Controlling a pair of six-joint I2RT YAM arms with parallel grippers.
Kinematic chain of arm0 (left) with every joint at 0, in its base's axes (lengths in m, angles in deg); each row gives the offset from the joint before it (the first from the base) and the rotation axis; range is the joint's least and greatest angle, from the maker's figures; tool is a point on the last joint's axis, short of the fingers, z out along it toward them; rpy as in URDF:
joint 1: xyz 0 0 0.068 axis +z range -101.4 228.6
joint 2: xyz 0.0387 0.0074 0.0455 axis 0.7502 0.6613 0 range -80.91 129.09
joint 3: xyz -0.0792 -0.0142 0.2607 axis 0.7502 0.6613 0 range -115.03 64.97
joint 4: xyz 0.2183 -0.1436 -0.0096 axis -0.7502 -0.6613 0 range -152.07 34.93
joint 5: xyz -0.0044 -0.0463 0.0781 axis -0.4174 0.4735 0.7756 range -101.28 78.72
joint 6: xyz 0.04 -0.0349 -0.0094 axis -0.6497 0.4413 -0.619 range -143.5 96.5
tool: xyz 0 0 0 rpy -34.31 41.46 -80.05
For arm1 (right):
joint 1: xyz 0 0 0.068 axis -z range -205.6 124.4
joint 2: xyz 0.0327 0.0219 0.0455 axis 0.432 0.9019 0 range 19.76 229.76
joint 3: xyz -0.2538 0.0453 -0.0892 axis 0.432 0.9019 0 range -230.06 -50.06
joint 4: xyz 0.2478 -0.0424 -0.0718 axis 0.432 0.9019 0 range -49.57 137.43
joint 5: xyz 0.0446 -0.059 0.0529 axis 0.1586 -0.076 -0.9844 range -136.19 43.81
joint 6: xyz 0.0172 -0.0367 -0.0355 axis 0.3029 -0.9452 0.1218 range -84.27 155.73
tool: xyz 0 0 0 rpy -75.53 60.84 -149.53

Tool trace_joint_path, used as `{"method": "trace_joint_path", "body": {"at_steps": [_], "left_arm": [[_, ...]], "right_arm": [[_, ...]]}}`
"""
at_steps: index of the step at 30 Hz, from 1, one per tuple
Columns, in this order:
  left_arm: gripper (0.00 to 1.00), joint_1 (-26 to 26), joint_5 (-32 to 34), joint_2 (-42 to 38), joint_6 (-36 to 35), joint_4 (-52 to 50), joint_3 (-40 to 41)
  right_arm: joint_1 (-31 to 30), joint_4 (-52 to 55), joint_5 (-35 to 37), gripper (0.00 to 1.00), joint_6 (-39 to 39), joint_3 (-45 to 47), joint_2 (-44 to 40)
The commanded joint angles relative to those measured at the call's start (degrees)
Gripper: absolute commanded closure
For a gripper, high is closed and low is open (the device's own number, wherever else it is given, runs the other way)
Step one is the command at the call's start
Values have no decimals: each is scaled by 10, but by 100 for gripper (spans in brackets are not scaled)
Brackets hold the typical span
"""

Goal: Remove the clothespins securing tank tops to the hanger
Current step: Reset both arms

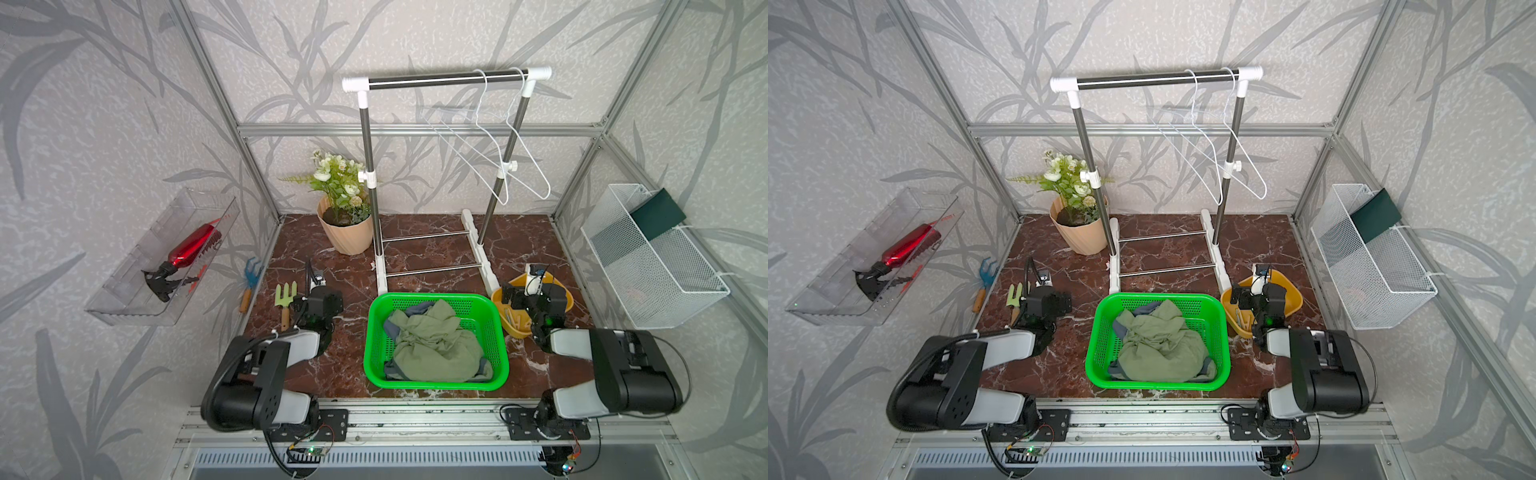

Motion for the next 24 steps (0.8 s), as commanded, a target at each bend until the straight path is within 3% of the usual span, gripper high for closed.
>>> {"method": "trace_joint_path", "body": {"at_steps": [1, 3, 5, 24], "left_arm": [[1, 72, -147, 51, 13, 129, -23], [1, 83, -187, 52, 9, 165, -6], [1, 81, -213, 35, -5, 118, -16], [1, 83, -196, 39, 7, 91, -32]], "right_arm": [[-14, -168, -41, 1, -26, 38, 45], [-18, -112, -15, 1, -25, 26, 22], [-22, -126, -15, 1, -27, 21, 36], [-45, -265, 3, 1, -52, 79, 63]]}}
